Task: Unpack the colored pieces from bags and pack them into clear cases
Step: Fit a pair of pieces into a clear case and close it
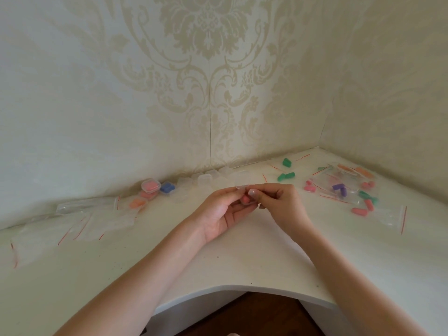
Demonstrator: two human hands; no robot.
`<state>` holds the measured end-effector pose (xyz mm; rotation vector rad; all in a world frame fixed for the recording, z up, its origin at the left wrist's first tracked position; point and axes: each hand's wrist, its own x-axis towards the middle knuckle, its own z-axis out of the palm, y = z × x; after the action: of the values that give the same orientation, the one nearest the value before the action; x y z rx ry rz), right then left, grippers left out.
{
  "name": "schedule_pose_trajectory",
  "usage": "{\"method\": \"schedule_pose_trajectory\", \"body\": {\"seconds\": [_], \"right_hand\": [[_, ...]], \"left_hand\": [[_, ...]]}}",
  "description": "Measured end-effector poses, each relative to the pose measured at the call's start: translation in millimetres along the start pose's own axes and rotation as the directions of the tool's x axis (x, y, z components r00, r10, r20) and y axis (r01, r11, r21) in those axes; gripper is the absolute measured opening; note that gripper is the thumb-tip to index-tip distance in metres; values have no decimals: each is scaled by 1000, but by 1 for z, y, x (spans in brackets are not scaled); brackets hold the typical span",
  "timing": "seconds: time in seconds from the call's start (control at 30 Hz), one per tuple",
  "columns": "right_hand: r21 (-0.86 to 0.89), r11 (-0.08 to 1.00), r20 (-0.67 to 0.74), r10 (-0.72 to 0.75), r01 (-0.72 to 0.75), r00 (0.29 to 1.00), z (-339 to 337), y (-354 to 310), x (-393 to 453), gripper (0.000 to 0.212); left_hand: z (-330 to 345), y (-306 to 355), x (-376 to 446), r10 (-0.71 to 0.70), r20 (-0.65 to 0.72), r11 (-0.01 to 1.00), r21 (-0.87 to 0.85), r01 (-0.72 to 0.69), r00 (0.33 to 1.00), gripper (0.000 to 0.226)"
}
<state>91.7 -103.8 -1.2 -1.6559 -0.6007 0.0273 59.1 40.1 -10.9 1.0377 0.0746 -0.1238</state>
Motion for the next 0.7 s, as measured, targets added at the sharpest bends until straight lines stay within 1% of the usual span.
{"method": "schedule_pose_trajectory", "body": {"seconds": [0.07, 0.13, 0.23, 0.3, 0.37, 0.43, 0.53, 0.63, 0.7], "right_hand": [[95, 995, -22, 43, -41, 999, 0, -2, 0, 19], [158, 985, -86, 85, -71, 993, -2, 0, 2, 18], [144, 984, -175, 132, -107, 976, -7, 7, 8, 14], [194, 972, -163, 167, -135, 972, -7, 10, 10, 17], [211, 968, -120, 165, -138, 979, -5, 12, 10, 24], [141, 985, -103, 113, -98, 988, -2, 11, 7, 25], [17, 999, -144, 37, -35, 989, 0, 8, 4, 20], [-154, 987, -169, -77, 51, 983, 1, 7, 2, 13], [-213, 975, -173, -96, 58, 980, 1, 8, 2, 11]], "left_hand": [[1, 0, -1, 0, -4, 1000, -8, 0, 1000, 17], [2, 0, -2, -6, -8, 1000, -7, 6, 1000, 18], [2, 0, 0, -21, -54, 999, -28, 20, 998, 25], [2, 1, 0, -27, -74, 999, -44, 23, 997, 26], [2, 0, 1, -30, -83, 998, -57, 25, 996, 25], [2, -1, 1, -27, -93, 998, -53, 22, 995, 28], [2, -1, 2, -24, -96, 999, -28, 22, 995, 25], [3, -2, 1, -17, -76, 999, 26, 19, 997, 20], [3, -4, 2, -16, -61, 999, 42, 19, 998, 23]]}}
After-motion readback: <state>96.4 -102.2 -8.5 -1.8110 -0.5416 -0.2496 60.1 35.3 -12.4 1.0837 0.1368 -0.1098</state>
